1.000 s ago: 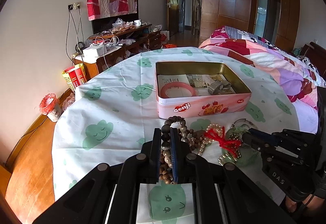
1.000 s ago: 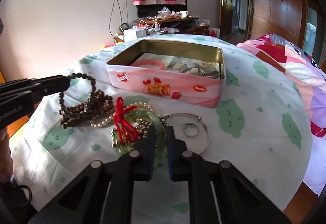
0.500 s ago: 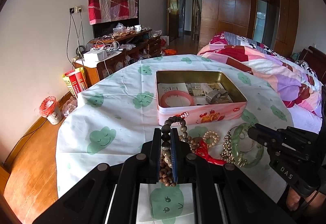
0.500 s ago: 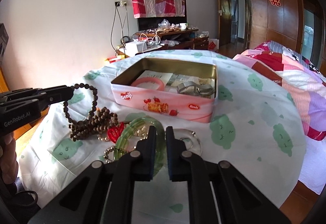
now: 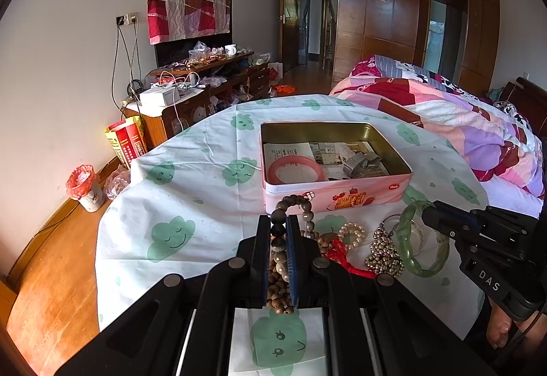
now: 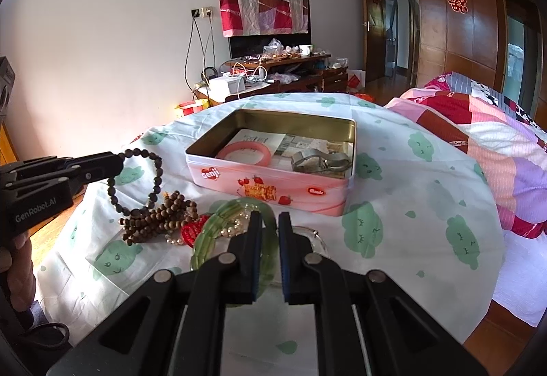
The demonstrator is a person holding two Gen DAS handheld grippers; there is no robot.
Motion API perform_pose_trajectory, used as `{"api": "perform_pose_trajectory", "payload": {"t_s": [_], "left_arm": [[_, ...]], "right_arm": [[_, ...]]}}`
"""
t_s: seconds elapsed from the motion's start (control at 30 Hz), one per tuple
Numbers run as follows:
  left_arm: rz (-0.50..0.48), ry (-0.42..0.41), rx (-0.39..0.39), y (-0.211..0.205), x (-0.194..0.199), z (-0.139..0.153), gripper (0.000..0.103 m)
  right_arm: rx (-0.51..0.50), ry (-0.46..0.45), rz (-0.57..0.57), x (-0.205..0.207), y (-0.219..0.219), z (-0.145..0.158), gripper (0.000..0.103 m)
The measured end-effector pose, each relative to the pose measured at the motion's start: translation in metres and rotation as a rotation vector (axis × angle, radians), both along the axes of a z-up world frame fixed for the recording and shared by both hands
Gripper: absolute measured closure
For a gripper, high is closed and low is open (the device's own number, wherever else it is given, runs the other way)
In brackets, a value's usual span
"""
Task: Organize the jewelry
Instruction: 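Grasp the green jade bangle with the right tool while the left tool holds the bracelet, then carry the bracelet and jade bangle into the tin and open both tools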
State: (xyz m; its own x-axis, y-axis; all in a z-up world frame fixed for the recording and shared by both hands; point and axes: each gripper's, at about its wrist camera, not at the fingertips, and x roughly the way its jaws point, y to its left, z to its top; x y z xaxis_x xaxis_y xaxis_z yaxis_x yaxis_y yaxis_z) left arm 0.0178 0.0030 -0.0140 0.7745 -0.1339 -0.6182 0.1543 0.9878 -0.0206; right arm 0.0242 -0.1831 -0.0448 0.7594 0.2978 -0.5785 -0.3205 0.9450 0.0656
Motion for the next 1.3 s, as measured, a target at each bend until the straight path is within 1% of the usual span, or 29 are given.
{"api": "perform_pose_trajectory", "payload": {"t_s": [0.23,0.7,1.03,1.3], "left_arm": [[0.000,0.014,-0.012,0.001,0.004,-0.001,0.095],[-0.014,0.032,0.007,-0.001,0.020,-0.003,0.095],[-0.029,0.011,0.046,-0.010,0.032,0.008,0.095],[-0.036,0.005,0.084,-0.017,0.046,0.011,0.095]], "right_arm": [[-0.011,0.008,-0.011,0.004,-0.003,-0.003,0.091],[-0.026,0.005,-0.023,0.013,-0.006,0.001,0.091],[-0.052,-0.012,-0.026,0.027,-0.006,0.009,0.091],[-0.071,-0.033,-0.022,0.038,-0.008,0.019,0.091]]}}
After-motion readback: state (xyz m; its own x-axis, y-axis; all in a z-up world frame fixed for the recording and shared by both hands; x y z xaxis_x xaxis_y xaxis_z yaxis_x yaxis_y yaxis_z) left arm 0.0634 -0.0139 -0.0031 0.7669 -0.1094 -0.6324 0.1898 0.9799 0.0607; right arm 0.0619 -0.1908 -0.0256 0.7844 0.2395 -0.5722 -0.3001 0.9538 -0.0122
